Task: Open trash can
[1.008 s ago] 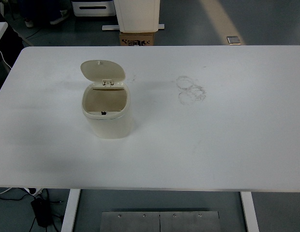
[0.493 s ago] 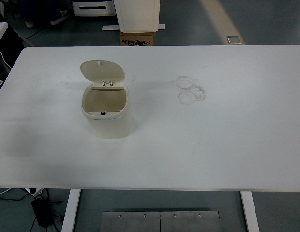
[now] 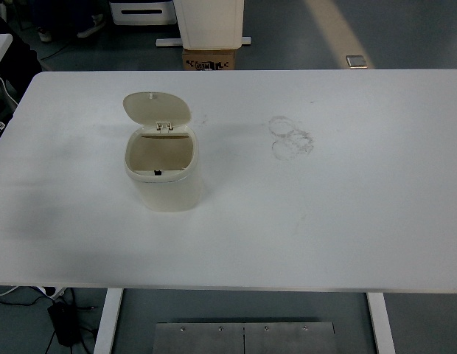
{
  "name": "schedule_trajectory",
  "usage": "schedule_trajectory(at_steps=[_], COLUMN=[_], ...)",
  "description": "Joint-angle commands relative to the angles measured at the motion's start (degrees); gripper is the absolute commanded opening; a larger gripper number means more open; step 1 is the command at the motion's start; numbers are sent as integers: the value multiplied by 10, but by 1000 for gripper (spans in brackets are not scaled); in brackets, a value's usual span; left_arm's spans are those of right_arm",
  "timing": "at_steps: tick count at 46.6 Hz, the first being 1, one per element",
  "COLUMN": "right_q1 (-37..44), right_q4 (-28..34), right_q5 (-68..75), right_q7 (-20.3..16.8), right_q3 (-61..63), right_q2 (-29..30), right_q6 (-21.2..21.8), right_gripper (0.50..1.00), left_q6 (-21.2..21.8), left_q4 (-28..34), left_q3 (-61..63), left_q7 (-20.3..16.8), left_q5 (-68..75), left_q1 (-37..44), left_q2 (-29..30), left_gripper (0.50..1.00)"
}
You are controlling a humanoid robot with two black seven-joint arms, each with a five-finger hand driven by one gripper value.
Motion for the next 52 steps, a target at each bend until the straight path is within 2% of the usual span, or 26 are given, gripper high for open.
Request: schedule_trajectory(at_steps=[1, 52], right_q1=[0, 1], right_q4=[0, 0], right_q5=[0, 0], right_q7=[0, 2], right_q3=[0, 2], right_q2=[0, 0], right_q6=[0, 0], right_gripper=[991, 991], left_q6=[-1, 0], left_q4=[0, 0], left_q3=[0, 1], left_q7=[1, 0], left_q5=[0, 2], left_q1=[0, 0], left_q2=[0, -4], left_gripper=[1000, 1000])
